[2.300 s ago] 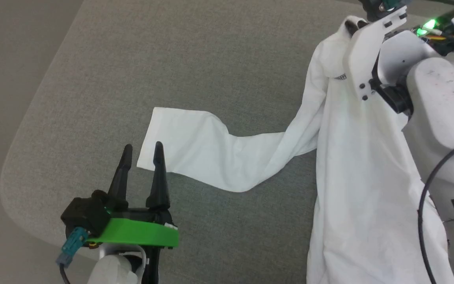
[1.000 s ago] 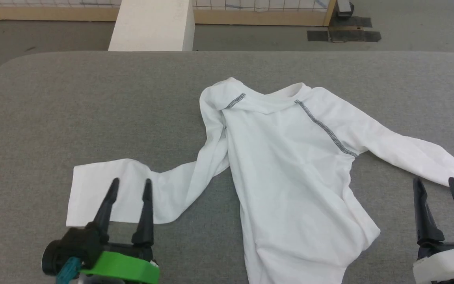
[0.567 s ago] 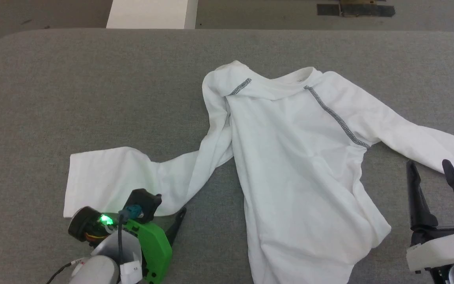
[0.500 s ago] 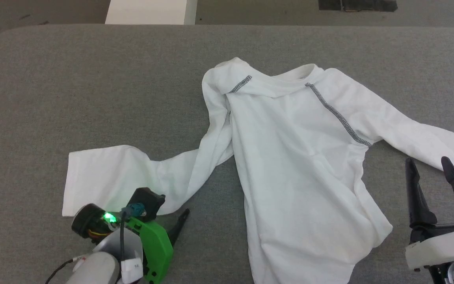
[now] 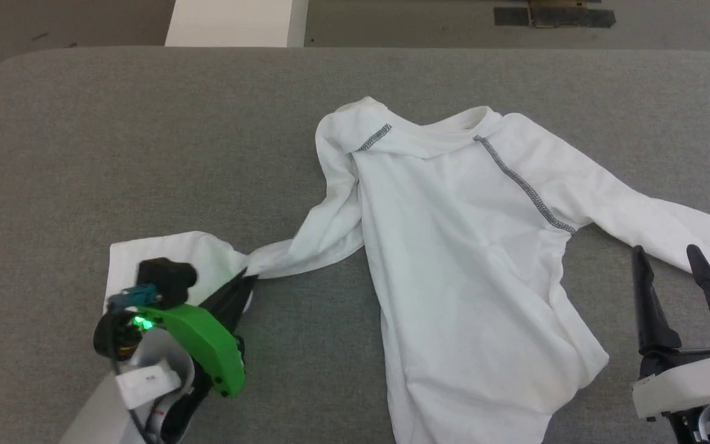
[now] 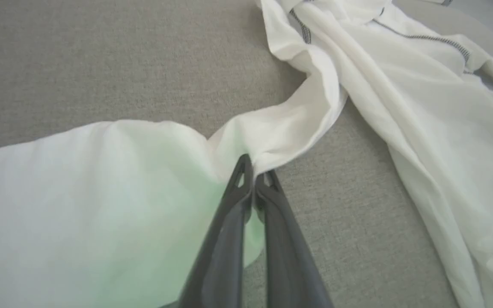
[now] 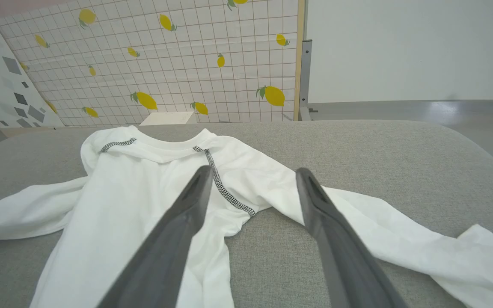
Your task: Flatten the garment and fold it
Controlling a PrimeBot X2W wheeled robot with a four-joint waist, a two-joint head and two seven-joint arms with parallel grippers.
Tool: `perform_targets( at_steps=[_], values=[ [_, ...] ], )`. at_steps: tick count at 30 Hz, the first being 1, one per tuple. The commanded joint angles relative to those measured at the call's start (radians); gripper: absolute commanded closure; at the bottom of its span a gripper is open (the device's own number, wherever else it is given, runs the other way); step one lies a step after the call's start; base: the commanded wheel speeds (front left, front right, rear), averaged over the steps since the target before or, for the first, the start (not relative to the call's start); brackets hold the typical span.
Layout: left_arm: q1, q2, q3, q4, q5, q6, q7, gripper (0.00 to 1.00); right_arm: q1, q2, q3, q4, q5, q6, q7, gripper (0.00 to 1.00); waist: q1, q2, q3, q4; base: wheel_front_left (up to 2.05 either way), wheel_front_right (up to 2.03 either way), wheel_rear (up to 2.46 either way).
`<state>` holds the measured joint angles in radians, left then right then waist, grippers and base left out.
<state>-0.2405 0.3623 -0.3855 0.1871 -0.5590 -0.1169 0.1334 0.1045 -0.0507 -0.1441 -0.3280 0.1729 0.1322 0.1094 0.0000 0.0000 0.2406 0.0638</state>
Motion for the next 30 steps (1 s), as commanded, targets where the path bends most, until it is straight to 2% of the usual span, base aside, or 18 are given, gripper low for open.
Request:
perform_targets(
  at_steps=[1, 5, 8, 12, 13, 14, 15, 18, 22, 26, 30],
  values=[
    [0.023, 0.007, 0.048, -0.043, -0.044, 0.019, -0.013, 1.0, 0.011, 0.0, -0.006, 0.004, 0.008, -0.002, 0.004, 0.0, 0.0, 0.0, -0.038, 0.014, 0.0, 0.0, 0.0],
    [0.097, 0.065, 0.215, -0.169, -0.126, 0.109, -0.03, 1.0, 0.025, 0.0, -0.01, 0.003, 0.013, -0.002, 0.013, 0.0, 0.0, 0.0, -0.063, 0.019, 0.0, 0.0, 0.0],
    [0.17, 0.111, 0.318, -0.205, -0.155, 0.178, -0.022, 1.0, 0.032, 0.0, -0.01, 0.0, 0.015, -0.002, 0.018, 0.0, 0.0, 0.0, -0.066, 0.016, 0.0, 0.0, 0.0],
    [0.263, 0.113, 0.412, -0.192, -0.209, 0.247, -0.013, 1.0, 0.041, 0.0, -0.019, -0.005, 0.013, -0.002, 0.033, 0.0, 0.0, 0.0, -0.058, 0.013, 0.0, 0.0, 0.0],
    [0.281, 0.112, 0.422, -0.175, -0.205, 0.264, -0.019, 0.89, 0.043, 0.0, -0.02, -0.006, 0.012, -0.002, 0.036, 0.0, 0.0, 0.0, -0.056, 0.013, 0.0, 0.0, 0.0],
    [0.292, 0.107, 0.425, -0.158, -0.202, 0.272, -0.025, 0.5, 0.044, 0.0, -0.021, -0.007, 0.01, -0.002, 0.039, 0.0, 0.0, 0.0, -0.054, 0.013, 0.0, 0.0, 0.0],
    [0.296, 0.09, 0.43, -0.137, -0.208, 0.281, -0.038, 0.0, 0.046, 0.0, -0.021, -0.008, 0.01, -0.002, 0.042, 0.0, 0.0, 0.0, -0.05, 0.014, 0.0, 0.0, 0.0],
    [0.283, 0.039, 0.424, -0.089, -0.215, 0.285, -0.086, 0.0, 0.047, 0.0, -0.015, -0.006, 0.006, -0.002, 0.051, 0.0, 0.0, 0.0, -0.048, 0.018, 0.0, 0.0, 0.0],
    [0.238, -0.028, 0.4, -0.085, -0.21, 0.251, -0.187, 0.0, 0.046, 0.0, -0.012, -0.001, 0.007, -0.002, 0.059, 0.0, 0.0, 0.0, -0.056, 0.03, 0.0, 0.0, 0.0],
    [0.213, -0.077, 0.405, -0.187, -0.174, 0.233, -0.336, 0.0, 0.036, 0.0, -0.002, -0.001, 0.001, -0.002, 0.068, 0.0, 0.0, 0.0, -0.07, 0.037, 0.0, 0.0, 0.0],
    [0.241, -0.131, 0.409, -0.325, -0.11, 0.24, -0.385, 0.0, -0.003, 0.0, 0.015, -0.01, -0.034, -0.002, 0.097, 0.0, 0.0, 0.0, -0.071, 0.035, 0.0, 0.0, 0.0]
  ],
)
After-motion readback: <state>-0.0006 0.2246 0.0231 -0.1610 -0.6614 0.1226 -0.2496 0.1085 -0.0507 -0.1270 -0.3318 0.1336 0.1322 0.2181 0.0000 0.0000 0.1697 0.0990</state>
